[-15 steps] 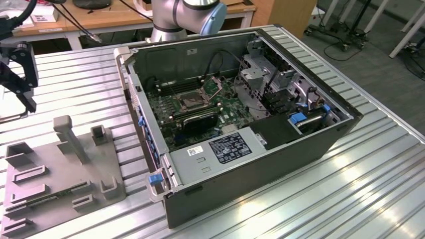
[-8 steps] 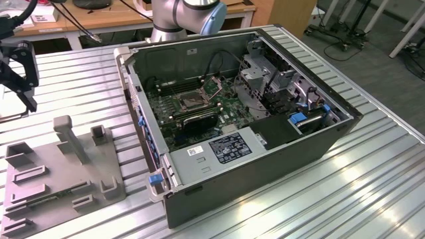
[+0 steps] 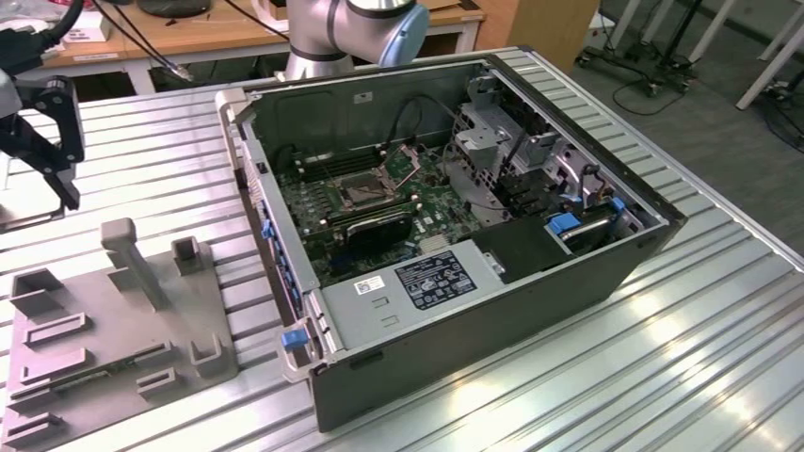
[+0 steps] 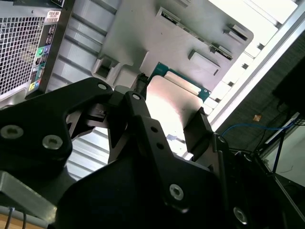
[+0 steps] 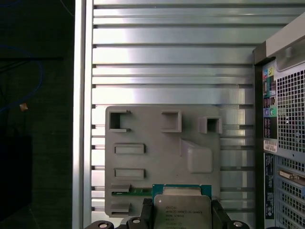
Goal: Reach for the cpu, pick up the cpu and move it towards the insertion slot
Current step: 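Pick up the cpu and move it towards the insertion slot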
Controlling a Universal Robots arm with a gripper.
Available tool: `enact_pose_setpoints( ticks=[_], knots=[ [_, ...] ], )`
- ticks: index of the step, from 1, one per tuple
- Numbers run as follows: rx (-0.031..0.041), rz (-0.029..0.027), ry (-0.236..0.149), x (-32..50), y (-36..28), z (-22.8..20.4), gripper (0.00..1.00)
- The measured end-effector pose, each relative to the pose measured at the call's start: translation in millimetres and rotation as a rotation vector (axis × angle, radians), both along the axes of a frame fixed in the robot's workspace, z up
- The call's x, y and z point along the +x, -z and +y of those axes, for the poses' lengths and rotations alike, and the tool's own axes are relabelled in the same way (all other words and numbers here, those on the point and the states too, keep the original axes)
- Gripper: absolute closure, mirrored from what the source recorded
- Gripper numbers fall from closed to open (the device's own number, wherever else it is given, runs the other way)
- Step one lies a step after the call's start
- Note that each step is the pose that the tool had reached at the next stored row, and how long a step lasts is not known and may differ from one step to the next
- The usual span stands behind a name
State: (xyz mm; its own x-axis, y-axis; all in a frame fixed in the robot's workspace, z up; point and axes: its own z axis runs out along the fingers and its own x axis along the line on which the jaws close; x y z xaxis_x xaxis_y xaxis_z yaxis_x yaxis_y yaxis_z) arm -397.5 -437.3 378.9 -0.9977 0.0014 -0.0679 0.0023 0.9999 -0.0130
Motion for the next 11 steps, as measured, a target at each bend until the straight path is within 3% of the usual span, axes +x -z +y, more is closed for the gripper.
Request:
enact_pose_setpoints(
  ticks=[11],
  knots=[
    [0.0000,0.0000,0.000,3.2,0.0,0.1,0.45]
  ],
)
